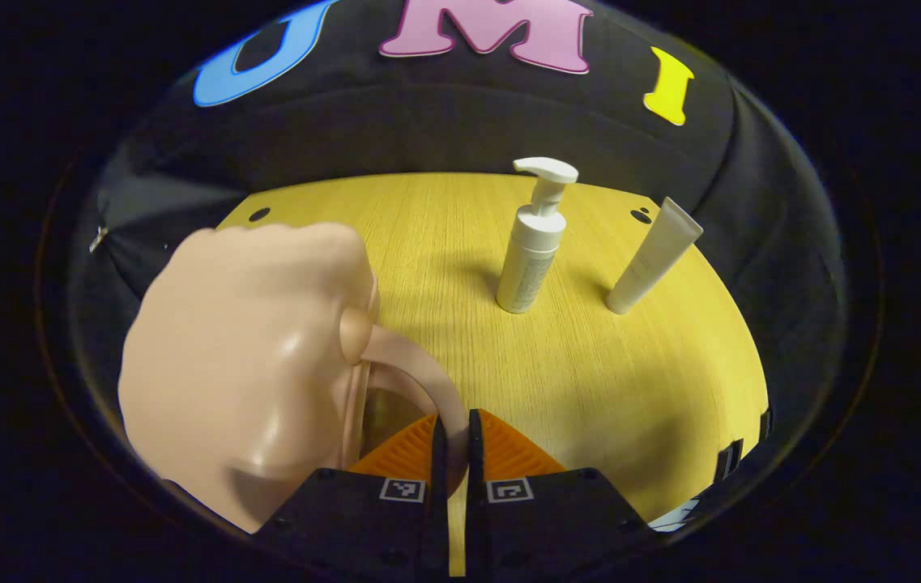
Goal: First open the suitcase, pack the skin care products into it, and then close the suitcase.
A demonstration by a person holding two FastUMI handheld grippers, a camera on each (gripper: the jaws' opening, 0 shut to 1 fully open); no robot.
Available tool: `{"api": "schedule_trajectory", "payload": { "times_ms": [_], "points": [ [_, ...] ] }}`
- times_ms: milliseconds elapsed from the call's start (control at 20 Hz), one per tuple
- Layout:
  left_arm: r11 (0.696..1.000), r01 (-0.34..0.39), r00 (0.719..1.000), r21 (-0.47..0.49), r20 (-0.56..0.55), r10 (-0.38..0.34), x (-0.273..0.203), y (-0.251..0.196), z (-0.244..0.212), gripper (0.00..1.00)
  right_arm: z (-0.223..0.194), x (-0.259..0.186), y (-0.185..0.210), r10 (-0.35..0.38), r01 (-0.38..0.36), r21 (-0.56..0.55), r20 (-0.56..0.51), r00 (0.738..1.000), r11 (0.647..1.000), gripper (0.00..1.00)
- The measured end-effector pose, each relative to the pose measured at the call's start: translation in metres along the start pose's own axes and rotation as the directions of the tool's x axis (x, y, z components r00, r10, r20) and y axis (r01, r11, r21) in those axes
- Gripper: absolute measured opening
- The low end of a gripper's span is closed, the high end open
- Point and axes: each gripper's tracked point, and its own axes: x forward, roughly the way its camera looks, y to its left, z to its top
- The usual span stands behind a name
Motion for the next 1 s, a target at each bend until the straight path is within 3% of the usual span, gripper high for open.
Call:
{"api": "schedule_trajectory", "payload": {
  "times_ms": [250,400,600,1000],
  "points": [
    [0.995,0.102,0.994,-0.011,0.032,-0.102,-0.072,0.012,0.034,0.11,0.012,0.003,0.012,-0.028,0.029,-0.035,0.025,0.999,0.999,0.97],
    [0.991,0.130,0.989,-0.019,0.078,-0.128,-0.114,0.047,0.069,0.11,0.014,0.007,0.027,-0.030,0.030,-0.033,0.023,0.999,0.999,0.97],
    [0.977,0.185,0.977,-0.110,0.131,-0.171,-0.155,0.113,0.109,0.11,0.027,0.007,0.050,-0.021,0.022,-0.029,0.041,0.999,0.999,0.97],
    [0.987,0.092,0.968,-0.134,0.244,-0.057,-0.186,0.285,0.140,0.11,0.030,-0.001,0.090,-0.016,0.016,-0.025,0.022,1.000,1.000,0.97]
  ]
}}
